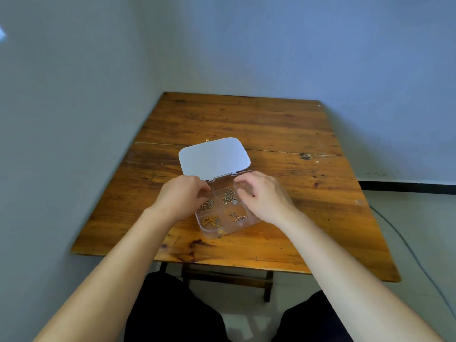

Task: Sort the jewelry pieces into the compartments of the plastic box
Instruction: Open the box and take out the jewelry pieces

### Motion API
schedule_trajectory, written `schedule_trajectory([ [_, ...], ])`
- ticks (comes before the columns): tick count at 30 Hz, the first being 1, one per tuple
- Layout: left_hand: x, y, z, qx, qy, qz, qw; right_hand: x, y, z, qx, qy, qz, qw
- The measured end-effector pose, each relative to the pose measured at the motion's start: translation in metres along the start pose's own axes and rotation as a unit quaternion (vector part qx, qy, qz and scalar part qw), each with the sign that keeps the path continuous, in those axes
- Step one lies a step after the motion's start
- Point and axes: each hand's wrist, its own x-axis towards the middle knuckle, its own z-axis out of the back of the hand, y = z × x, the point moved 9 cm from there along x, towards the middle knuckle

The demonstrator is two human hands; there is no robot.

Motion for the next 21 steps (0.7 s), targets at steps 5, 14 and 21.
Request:
schedule_trajectory([
  [5, 0.0, -0.014, -0.013, 0.121, 0.069, -0.018, 0.99, 0.023, 0.023, -0.029, -0.145, 0.153, 0.05, 0.976],
  [14, 0.001, -0.028, -0.018, 0.237, 0.096, -0.033, 0.966, 0.043, 0.027, -0.046, -0.234, 0.24, 0.009, 0.942],
  [21, 0.0, -0.031, -0.016, 0.248, 0.07, -0.013, 0.966, 0.045, 0.019, -0.048, -0.182, 0.215, -0.011, 0.959],
])
